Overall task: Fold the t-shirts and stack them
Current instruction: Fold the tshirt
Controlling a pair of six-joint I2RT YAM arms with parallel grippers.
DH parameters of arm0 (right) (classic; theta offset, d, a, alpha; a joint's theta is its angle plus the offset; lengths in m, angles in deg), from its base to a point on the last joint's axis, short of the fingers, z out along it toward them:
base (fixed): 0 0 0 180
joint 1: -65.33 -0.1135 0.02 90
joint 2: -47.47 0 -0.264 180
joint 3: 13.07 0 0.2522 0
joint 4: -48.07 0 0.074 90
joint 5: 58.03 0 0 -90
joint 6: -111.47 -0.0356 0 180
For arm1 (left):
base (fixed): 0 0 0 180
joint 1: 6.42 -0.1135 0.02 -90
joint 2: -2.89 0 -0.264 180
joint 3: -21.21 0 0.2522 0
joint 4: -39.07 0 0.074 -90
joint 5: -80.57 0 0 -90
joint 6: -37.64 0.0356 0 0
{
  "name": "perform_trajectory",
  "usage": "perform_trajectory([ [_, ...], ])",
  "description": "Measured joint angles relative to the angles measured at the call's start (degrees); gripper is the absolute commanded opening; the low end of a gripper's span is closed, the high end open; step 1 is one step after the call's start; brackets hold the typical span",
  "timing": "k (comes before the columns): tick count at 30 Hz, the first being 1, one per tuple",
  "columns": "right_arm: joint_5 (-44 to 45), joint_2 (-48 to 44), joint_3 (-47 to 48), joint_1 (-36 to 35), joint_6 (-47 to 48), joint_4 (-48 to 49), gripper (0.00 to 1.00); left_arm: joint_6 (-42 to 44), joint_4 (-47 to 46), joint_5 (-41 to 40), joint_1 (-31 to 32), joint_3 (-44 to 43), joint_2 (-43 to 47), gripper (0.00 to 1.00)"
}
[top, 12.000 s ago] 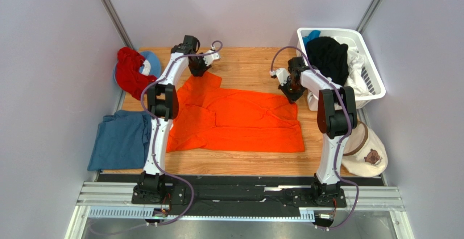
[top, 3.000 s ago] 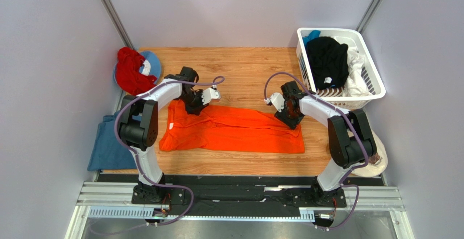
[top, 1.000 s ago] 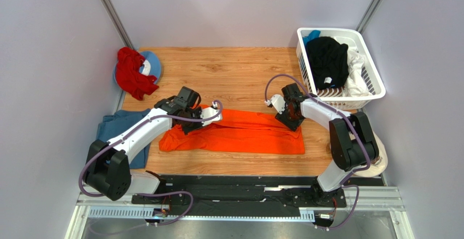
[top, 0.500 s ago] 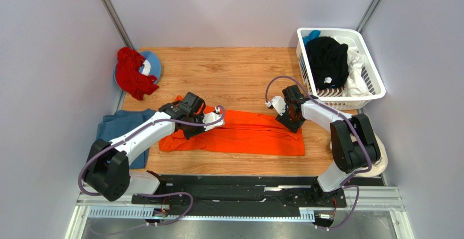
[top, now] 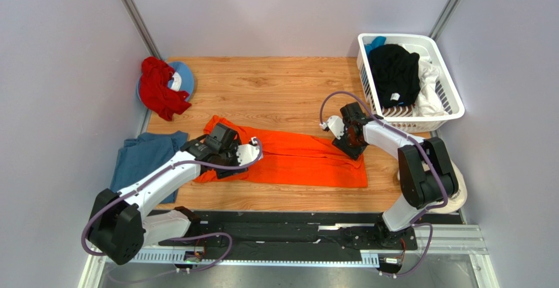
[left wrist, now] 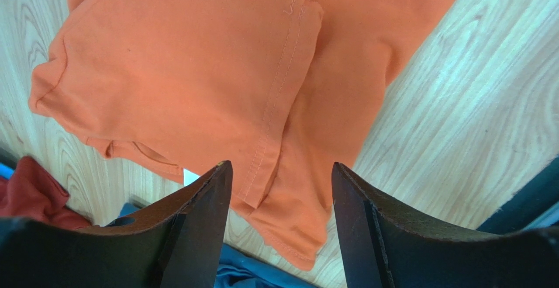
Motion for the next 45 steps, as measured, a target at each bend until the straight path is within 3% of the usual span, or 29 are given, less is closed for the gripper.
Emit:
perform_trajectory([
  [8,0.1,-2.0,0.0,0.0,-0.4,-0.2,0.51,4.3,-5.9,1.0,-7.9,0.0,-4.8,0.66],
  [13,0.1,-6.3,0.7,-0.1,-0.8,-1.9,0.55,5.8,-8.4,1.9,-12.1,-4.3,-10.4,0.65],
  [25,0.2,-7.5,4.8,-0.5,-1.1,-3.8,0.58,7.0,-12.5,3.1,-12.8,-10.3,-21.8,0.62],
  [45,-2.5,-8.9,0.3,-5.0,-3.5,-8.0,0.58,8.9,-14.7,2.6,-13.8,-9.9,-26.3,0.60],
])
